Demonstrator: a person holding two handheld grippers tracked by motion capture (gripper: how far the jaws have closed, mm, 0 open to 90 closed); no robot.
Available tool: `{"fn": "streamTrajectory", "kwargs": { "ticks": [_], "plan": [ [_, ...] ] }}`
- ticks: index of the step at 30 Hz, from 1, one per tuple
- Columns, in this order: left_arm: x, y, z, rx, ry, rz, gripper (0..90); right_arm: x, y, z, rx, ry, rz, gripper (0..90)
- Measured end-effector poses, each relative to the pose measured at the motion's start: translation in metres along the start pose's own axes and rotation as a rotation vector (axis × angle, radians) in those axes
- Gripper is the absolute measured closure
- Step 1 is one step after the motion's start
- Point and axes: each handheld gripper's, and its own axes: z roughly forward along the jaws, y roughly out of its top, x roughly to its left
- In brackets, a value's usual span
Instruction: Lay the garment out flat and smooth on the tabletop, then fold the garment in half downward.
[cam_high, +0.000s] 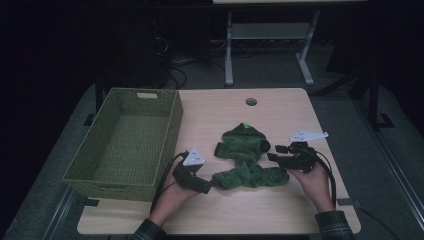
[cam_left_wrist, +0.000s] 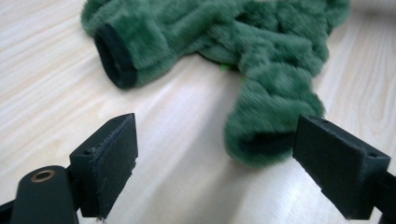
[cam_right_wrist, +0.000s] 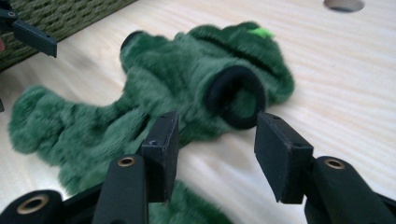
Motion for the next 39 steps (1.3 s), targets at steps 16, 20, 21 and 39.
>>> {"fn": "streamTrajectory", "kwargs": {
  "ticks": [16, 20, 21, 39],
  "plan": [
    [-0.021, -0.035, 0.007, 0.057, 0.0, 0.055, 12.6, 0.029, -0.019, 0.001, 0.012, 0.06, -0.021, 49.4],
    [-0.019, -0.036, 0.006, 0.06, -0.008, 0.067, 12.7, 0.039, -0.019, -0.001, 0.007, 0.094, -0.046, 49.2],
    [-0.019, -0.036, 0.006, 0.06, -0.01, 0.07, 12.7, 0.039, -0.019, -0.001, 0.007, 0.094, -0.046, 49.2],
    [-0.018, -0.038, 0.003, 0.057, -0.01, 0.07, 14.5, 0.083, -0.009, 0.011, -0.009, 0.226, -0.12, 56.8]
  ]
}}
